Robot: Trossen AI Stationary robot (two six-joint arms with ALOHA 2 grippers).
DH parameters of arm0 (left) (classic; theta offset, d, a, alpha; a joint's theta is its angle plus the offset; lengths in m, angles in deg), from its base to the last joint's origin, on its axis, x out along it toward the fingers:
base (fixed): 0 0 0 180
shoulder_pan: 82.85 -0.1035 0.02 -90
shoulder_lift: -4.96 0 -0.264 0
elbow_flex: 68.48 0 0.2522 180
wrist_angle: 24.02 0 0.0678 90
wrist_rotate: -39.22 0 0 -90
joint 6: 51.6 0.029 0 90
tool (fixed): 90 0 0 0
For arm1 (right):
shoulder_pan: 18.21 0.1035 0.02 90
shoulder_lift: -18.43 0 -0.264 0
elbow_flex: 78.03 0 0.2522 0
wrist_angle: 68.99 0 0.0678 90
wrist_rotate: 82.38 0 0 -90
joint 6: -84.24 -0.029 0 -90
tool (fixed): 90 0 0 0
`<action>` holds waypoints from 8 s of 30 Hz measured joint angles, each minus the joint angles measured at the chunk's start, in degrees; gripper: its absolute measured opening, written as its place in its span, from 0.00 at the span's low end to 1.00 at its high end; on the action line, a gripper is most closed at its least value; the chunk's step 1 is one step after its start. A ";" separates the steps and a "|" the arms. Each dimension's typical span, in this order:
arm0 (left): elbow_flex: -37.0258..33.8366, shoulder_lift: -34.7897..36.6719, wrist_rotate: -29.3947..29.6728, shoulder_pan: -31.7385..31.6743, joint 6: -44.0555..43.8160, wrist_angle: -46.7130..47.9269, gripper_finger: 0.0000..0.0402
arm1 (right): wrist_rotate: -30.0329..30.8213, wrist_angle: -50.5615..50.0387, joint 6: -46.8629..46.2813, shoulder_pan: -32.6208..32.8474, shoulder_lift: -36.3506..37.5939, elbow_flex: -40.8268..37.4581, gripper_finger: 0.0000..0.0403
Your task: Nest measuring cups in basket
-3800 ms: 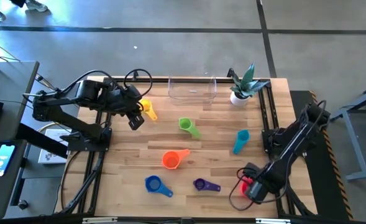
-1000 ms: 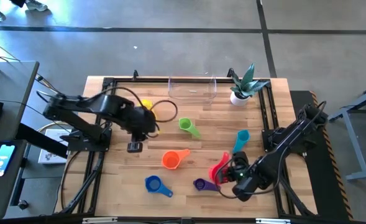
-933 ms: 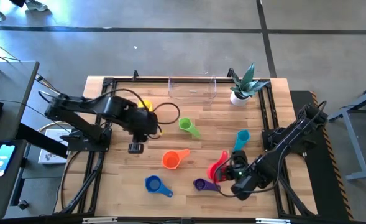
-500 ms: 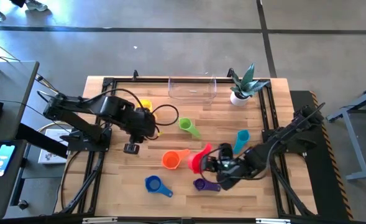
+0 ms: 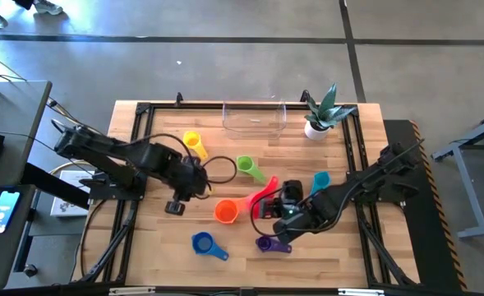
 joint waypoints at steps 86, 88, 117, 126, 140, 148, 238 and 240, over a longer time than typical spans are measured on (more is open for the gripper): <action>-20.65 -9.16 -6.67 -0.16 1.01 -41.66 0.23 | -16.09 -4.76 5.23 -5.40 -5.71 7.88 0.00; -20.63 -6.45 -4.69 -0.24 0.56 -38.90 0.23 | -16.78 -3.17 5.27 -5.85 -6.95 7.88 0.00; -20.67 7.77 2.96 -4.44 -3.52 -31.26 0.23 | -23.99 3.56 9.38 -10.58 -17.79 7.88 0.00; -20.67 7.75 3.75 -4.44 -3.52 -31.33 0.23 | -25.07 4.13 11.80 -11.23 -19.03 7.62 0.00; -20.67 7.75 3.75 -4.44 -3.54 -31.40 0.23 | -26.37 3.77 13.29 -11.93 -19.74 7.62 0.00; -20.67 7.74 3.75 -4.44 -3.53 -31.37 0.23 | -28.12 3.76 13.31 -12.09 -19.74 7.62 0.00; -20.56 12.26 4.67 -3.85 -5.51 -22.70 0.23 | -23.55 -3.99 21.87 -16.15 -19.52 8.69 0.17; -20.59 13.61 5.07 -4.02 -5.59 -21.13 0.23 | -22.31 -3.80 21.82 -15.63 -19.52 10.32 0.17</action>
